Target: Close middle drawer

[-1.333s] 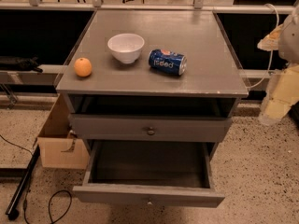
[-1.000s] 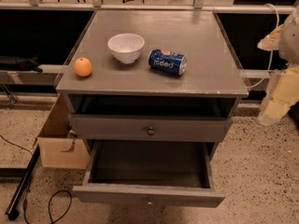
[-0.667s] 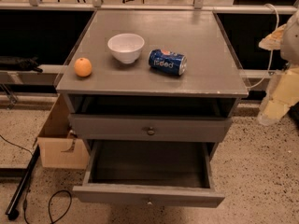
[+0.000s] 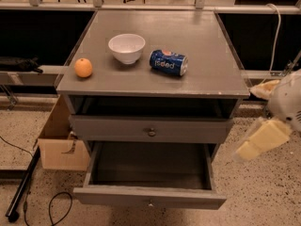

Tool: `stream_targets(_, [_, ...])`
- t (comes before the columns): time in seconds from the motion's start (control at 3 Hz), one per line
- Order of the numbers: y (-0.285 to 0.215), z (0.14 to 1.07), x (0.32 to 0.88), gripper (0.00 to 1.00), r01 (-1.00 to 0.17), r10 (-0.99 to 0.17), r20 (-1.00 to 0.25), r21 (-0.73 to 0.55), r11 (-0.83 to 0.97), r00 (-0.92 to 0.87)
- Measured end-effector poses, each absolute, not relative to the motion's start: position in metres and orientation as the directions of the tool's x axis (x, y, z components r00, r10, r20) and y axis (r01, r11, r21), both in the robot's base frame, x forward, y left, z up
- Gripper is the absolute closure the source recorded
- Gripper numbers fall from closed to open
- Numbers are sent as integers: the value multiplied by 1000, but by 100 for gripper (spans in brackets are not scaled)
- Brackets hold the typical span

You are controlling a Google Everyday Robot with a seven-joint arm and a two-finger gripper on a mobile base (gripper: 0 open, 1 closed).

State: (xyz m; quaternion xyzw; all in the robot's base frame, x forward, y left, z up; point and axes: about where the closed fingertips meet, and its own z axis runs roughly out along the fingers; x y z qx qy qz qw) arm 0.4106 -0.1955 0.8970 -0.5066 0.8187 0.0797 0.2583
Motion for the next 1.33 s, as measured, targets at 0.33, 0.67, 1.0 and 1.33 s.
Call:
stream_targets(0.33, [-173,871,415,0,-846,-707,-607,-106,523,-361])
stream_targets(0.67, [-159,848,429,0,-827,-672,-641,-102,553,-371])
stream_targets(1.0, [-155,849,431,0,-823,-674,-639,-110,557,-371])
stream_targets(1.33, [-136,802,422,0,-841,-682,-605,-36,539,-411])
